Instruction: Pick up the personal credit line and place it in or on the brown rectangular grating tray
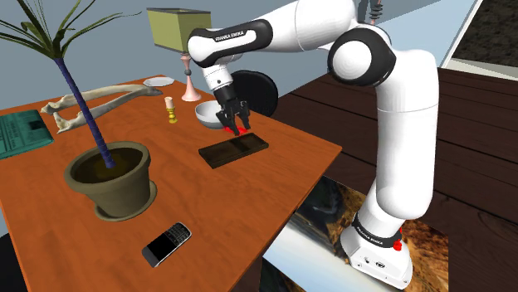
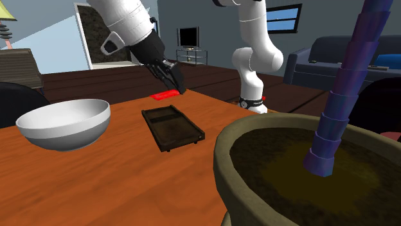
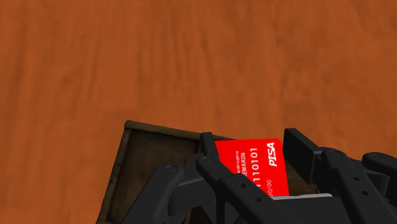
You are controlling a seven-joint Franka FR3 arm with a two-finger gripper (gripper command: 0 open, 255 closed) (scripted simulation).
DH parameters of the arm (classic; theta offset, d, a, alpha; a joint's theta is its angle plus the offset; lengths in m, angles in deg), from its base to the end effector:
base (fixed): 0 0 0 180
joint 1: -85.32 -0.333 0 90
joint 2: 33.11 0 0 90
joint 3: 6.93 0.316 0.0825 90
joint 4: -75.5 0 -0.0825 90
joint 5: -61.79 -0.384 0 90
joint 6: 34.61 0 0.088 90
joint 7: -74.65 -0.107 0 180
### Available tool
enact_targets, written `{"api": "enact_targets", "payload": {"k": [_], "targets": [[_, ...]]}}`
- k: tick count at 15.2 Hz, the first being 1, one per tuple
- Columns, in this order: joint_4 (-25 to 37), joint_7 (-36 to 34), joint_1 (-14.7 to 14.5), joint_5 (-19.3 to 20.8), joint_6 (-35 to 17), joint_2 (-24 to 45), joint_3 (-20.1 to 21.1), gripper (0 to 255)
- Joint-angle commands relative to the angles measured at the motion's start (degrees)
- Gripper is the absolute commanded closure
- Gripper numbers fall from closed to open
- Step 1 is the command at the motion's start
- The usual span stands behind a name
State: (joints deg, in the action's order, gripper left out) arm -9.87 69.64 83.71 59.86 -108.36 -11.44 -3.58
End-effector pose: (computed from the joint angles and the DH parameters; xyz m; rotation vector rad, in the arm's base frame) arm 0.5972 0.0517 0.4253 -3.0037 -0.0018 0.9012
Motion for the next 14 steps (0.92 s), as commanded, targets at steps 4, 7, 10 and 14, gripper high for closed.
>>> {"api": "enact_targets", "payload": {"k": [4,7,10,14], "targets": [[-2.8,0.1,0.0,0.0,-3.5,0.7,0.0,255],[-4.4,0.2,0.0,0.1,-5.6,1.2,0.0,255],[-5.8,0.2,-0.1,0.1,-7.6,1.8,0.0,255],[-6.4,0.3,-0.1,0.1,-8.5,2.1,-0.1,255]]}}
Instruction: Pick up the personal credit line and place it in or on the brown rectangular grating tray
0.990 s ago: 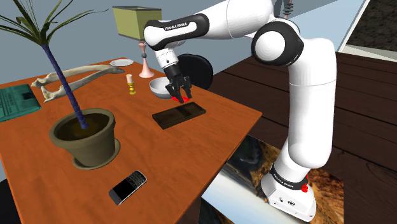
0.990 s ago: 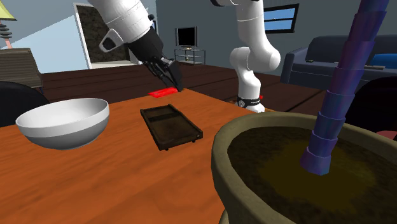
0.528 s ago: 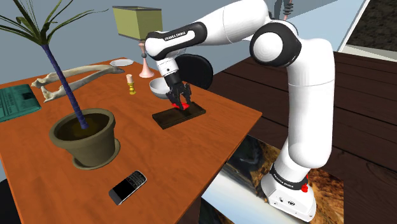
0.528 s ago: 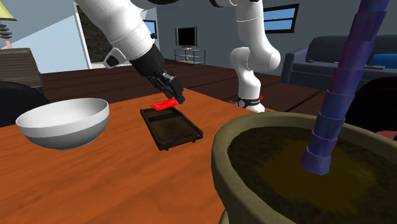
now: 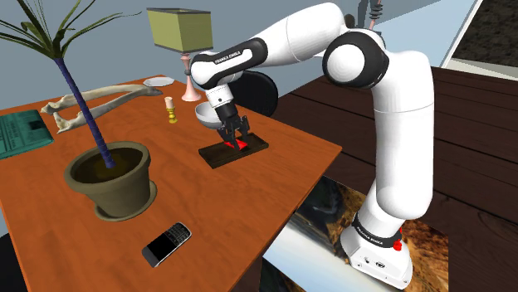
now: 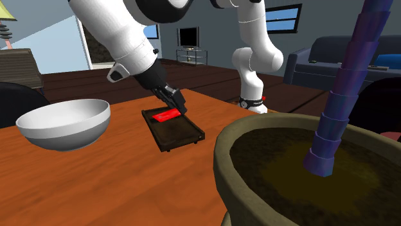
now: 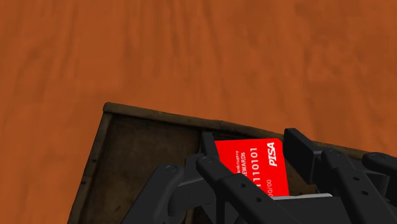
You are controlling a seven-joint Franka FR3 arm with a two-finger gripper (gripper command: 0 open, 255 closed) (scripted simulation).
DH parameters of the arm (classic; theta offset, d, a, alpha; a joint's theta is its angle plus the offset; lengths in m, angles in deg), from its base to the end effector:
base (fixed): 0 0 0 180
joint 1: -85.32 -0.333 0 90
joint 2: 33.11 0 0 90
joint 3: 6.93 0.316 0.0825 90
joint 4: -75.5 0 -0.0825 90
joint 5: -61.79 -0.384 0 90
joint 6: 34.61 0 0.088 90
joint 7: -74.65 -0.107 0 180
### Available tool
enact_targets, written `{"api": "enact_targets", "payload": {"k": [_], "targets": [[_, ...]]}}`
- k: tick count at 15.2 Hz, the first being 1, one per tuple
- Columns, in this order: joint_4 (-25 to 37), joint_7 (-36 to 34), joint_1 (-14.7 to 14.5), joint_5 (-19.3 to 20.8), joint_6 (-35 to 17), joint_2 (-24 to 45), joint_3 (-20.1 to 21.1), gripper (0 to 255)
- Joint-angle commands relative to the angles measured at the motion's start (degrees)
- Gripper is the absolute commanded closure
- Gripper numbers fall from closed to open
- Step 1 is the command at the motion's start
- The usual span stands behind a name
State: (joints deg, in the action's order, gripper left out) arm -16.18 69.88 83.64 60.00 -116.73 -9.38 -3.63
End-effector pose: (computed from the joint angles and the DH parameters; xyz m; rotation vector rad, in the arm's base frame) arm 0.5975 0.0522 0.3616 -3.0037 -0.0011 0.9011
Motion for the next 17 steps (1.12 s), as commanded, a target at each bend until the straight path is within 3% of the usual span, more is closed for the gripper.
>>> {"api": "enact_targets", "payload": {"k": [1,4,5,10,14,17], "targets": [[-0.1,0.0,0.0,0.0,-0.1,0.0,0.0,255],[-0.1,0.0,0.0,0.0,-0.1,0.0,0.0,255],[-0.1,0.0,0.0,0.0,-0.1,0.0,0.0,0],[-0.1,0.0,0.0,0.0,-0.1,0.0,0.0,0],[12.6,-0.2,0.0,0.2,8.4,4.2,-0.1,0],[12.6,-0.2,0.0,0.2,8.4,4.2,-0.1,0]]}}
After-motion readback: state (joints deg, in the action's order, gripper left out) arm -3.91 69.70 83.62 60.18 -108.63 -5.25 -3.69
